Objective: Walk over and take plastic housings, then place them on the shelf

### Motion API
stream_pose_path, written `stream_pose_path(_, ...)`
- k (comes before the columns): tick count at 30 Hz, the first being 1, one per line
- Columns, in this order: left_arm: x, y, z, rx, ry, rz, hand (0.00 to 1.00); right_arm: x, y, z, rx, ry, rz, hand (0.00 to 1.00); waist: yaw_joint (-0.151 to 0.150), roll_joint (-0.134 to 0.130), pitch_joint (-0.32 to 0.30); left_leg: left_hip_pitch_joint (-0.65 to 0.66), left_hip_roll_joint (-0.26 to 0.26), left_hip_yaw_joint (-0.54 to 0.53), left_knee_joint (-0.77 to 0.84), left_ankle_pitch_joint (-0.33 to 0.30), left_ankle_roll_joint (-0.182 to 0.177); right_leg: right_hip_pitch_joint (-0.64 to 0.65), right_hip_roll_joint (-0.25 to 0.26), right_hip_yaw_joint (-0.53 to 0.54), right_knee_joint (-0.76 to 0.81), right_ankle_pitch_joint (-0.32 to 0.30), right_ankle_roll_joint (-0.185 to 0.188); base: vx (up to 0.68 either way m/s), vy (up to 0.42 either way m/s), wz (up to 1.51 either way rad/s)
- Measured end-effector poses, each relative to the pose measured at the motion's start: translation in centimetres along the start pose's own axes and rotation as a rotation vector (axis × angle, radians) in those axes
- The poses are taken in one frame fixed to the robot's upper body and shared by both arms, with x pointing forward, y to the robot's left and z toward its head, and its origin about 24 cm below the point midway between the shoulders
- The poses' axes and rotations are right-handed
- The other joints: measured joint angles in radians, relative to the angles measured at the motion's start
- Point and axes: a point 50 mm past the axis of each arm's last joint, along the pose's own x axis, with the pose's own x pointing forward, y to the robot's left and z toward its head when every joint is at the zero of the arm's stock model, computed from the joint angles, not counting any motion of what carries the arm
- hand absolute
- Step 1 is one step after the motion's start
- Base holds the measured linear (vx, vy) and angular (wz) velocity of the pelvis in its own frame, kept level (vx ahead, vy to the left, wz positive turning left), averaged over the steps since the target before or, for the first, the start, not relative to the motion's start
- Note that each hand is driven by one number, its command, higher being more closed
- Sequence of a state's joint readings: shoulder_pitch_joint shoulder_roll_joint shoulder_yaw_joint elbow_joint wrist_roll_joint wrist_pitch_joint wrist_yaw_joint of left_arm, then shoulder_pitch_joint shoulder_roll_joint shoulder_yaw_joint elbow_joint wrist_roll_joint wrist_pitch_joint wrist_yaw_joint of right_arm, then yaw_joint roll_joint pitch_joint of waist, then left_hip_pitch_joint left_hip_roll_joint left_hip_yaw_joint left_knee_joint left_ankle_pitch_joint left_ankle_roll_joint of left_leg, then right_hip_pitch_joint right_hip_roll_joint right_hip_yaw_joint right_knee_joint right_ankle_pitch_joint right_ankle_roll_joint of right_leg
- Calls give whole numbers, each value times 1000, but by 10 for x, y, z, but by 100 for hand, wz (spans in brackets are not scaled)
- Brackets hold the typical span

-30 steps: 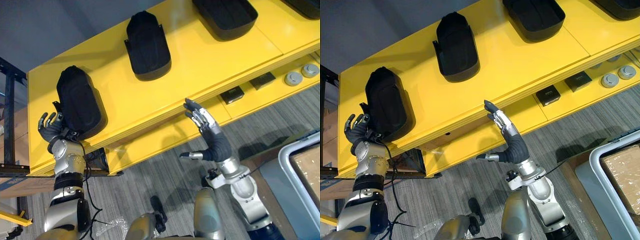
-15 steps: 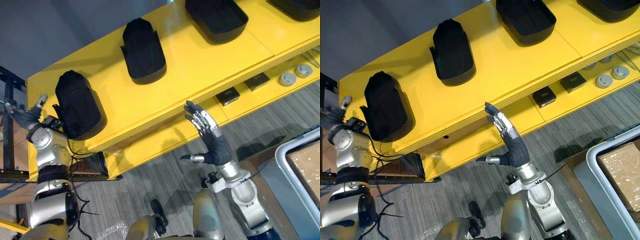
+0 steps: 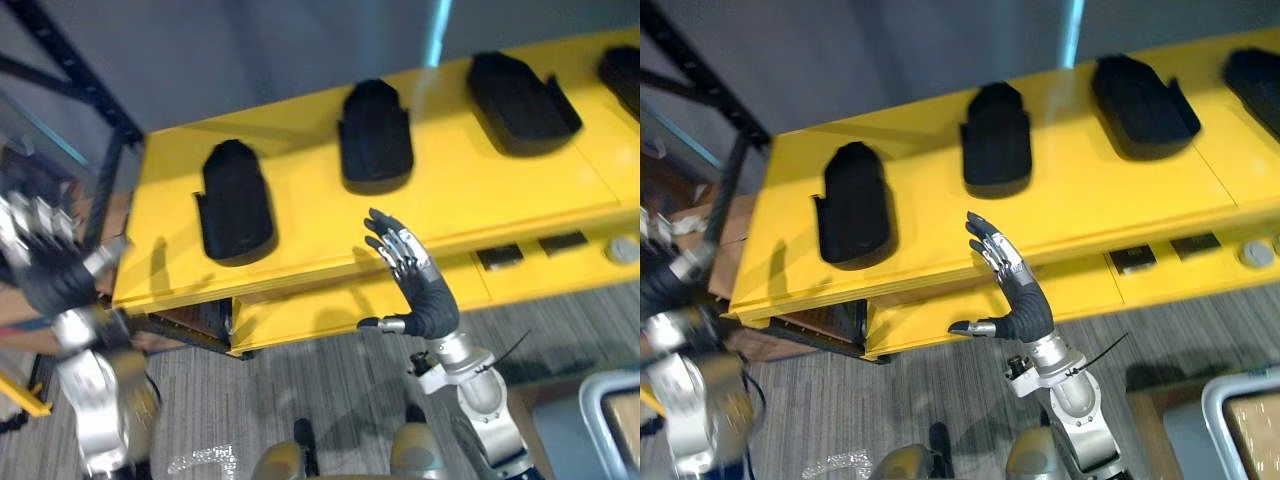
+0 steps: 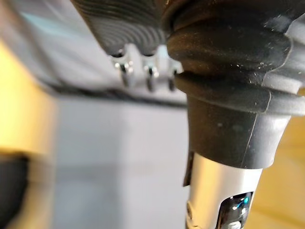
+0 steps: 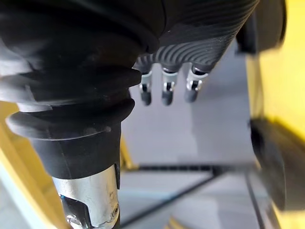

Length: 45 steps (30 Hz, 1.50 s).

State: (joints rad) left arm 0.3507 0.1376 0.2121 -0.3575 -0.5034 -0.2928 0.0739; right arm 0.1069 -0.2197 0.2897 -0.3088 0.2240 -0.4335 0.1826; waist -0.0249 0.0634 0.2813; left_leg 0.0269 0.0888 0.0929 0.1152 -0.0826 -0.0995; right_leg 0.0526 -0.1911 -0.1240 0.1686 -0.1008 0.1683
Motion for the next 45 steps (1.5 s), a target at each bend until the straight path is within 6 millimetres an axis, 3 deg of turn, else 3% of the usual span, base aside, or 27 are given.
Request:
stream_pose_path(1, -5, 2, -8, 3, 56, 9, 0, 0, 0, -4, 7, 16, 5, 100, 11, -5, -5, -3, 0, -6, 1, 0, 0, 7, 0, -10, -8, 1, -1, -29, -6, 39)
stream_pose_path(4, -28, 13, -44, 153, 268, 69, 0, 1, 6, -28, 55, 106, 40, 100, 37, -26, -30, -36, -2, -43, 8, 1, -4, 18, 2, -49, -33, 16, -7, -16, -7, 36)
stream_pose_path(7, -51, 23, -76, 172, 442, 147, 0, 10, 15, -47, 75, 164, 91, 100, 53, -35, -35, -79, -2, -63, 37, 0, -5, 18, 6, -70, -66, 40, -10, -14, 15, 17)
stream_pose_path(8, -62, 28, -90, 184, 507, 192, 0, 17, 16, -55, 70, 185, 92, 100, 71, -36, -35, -88, -4, -66, 44, 0, -4, 18, 6, -71, -76, 49, -9, -11, 16, 7)
stream_pose_path(11, -81, 32, -108, 221, 606, 220, 0, 29, 14, -65, 58, 218, 67, 100, 81, -37, -33, -112, -10, -91, 56, 0, -4, 18, 3, -100, -76, 49, -9, -18, 6, 26)
stream_pose_path(13, -92, 32, -118, 222, 664, 221, 0, 39, 13, -72, 49, 236, 48, 100, 104, -41, -23, -118, -11, -99, 62, 0, -4, 19, 4, -107, -75, 50, -9, -24, 0, 13)
stream_pose_path(17, -108, 22, -135, 225, 748, 167, 0, 55, 16, -79, 41, 245, 1, 100, 123, -32, 17, -132, -13, -112, 69, 1, -4, 18, 2, -118, -69, 49, -10, -28, 4, 9)
stream_pose_path(22, -119, 14, -147, 213, 817, 122, 0, 72, 17, -83, -3, 241, -58, 100, 131, -26, 56, -134, -13, -112, 68, 3, -3, 16, 3, -118, -67, 49, -11, -5, 1, 1)
stream_pose_path(29, -122, 3, -159, 203, 884, 60, 0, 103, 6, -68, -24, 154, -140, 100, 149, -5, 91, -135, -13, -113, 69, 4, -4, 14, 3, -120, -62, 42, -21, 11, -2, 0)
stream_pose_path(34, -128, 11, -167, 187, 948, 116, 0, 114, 6, -71, -65, 175, -138, 100, 151, 10, 105, -134, -10, -112, 68, 4, -4, 13, 2, -120, -59, 39, -25, 6, -2, 0)
stream_pose_path(37, -137, 26, -170, 187, 1005, 198, 0, 121, 9, -69, -72, 172, -142, 100, 151, 15, 112, -133, -7, -112, 68, 4, -4, 11, 3, -120, -54, 37, -28, 0, 0, 0)
stream_pose_path(40, -152, 43, -173, 214, 1079, 269, 0, 130, 10, -65, -88, 166, -139, 100, 154, 15, 142, -135, -4, -111, 65, 7, -6, -1, 2, -120, -34, 29, -28, -26, -6, 0)
stream_pose_path(45, -158, 48, -176, 223, 1113, 287, 0, 135, 13, -64, -104, 164, -142, 100, 162, 11, 145, -149, -2, -111, 63, 12, -8, -26, 1, -118, -13, 20, -32, -6, -1, 0)
